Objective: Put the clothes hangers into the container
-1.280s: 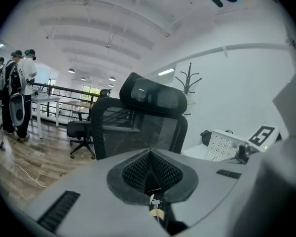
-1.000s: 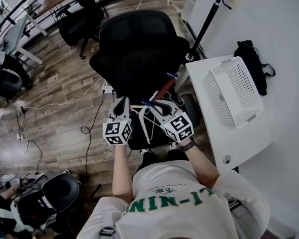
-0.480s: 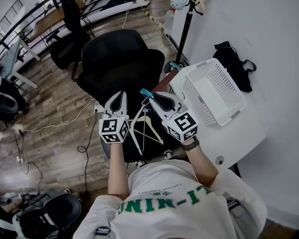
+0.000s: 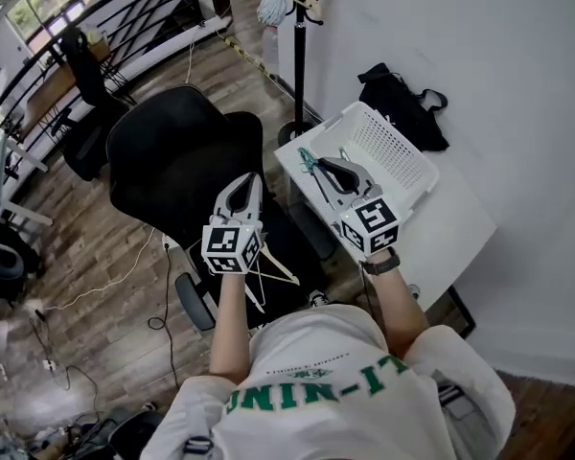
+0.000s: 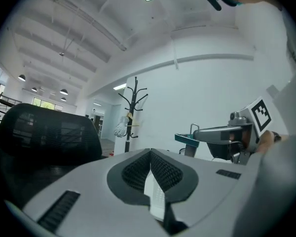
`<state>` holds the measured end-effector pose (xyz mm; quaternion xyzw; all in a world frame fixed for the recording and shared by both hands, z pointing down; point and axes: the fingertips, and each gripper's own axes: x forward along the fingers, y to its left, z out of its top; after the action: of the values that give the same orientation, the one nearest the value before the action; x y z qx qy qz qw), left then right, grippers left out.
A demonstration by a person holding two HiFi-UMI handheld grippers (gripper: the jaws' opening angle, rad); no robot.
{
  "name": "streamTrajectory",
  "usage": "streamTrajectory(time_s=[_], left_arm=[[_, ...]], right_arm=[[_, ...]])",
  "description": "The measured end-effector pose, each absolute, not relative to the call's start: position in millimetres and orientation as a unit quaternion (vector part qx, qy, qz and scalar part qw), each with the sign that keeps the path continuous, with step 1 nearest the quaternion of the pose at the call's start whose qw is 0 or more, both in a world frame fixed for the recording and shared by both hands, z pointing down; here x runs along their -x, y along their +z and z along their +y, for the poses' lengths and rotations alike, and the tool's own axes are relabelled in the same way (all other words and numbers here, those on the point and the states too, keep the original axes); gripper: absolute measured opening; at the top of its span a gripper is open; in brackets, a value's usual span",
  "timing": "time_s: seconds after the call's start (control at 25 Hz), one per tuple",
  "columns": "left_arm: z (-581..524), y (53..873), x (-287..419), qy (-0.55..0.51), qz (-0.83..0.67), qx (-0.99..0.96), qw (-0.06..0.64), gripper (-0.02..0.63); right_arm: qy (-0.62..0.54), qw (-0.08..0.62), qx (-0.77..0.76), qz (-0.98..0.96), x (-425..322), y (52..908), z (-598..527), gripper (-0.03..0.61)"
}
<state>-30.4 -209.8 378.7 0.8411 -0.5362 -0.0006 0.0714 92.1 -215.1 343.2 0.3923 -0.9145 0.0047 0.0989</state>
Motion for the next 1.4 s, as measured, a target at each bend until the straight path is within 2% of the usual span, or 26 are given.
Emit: streamTrajectory(time_s=[0.16, 0.32, 0.56, 0.72, 0.92, 1.24, 1.32, 1.4], left_arm=[[-219, 374, -6, 0.002, -0.504, -0.861, 0.071, 0.015], [-233, 381, -50, 0.01, -0.477, -0.876, 0.073, 0.015], [-236, 382, -83, 0.021, -0.456, -0.887, 0.072, 0.015], [-235, 391, -91, 0.033, -0.457, -0.886, 0.078, 0.015], [-234, 405, -87, 0.048, -0.467, -0.878, 0.09, 0.015], [-228, 420, -77, 0.058, -0.486, -0.866, 0.105, 0.015], [-226, 425, -77, 0.059, -0.488, -0.864, 0.107, 0.015], [-224, 429, -77, 0.059, -0.49, -0.863, 0.109, 0.015]], right_arm=[[-0.005, 0.159, -0.461, -0.873, -149, 372, -252, 0.029], [0.041, 0.166, -0.502, -0.848, -213, 413, -289, 0.023], [0.102, 0.239, -0.499, -0.826, -252, 474, -328, 0.023], [0.149, 0.287, -0.474, -0.819, -255, 523, -351, 0.023], [0.177, 0.326, -0.426, -0.825, -226, 549, -375, 0.025], [0.241, 0.347, -0.368, -0.828, -195, 590, -399, 0.029], [0.246, 0.342, -0.374, -0.826, -196, 594, -405, 0.057], [0.253, 0.331, -0.388, -0.822, -202, 594, -410, 0.137]])
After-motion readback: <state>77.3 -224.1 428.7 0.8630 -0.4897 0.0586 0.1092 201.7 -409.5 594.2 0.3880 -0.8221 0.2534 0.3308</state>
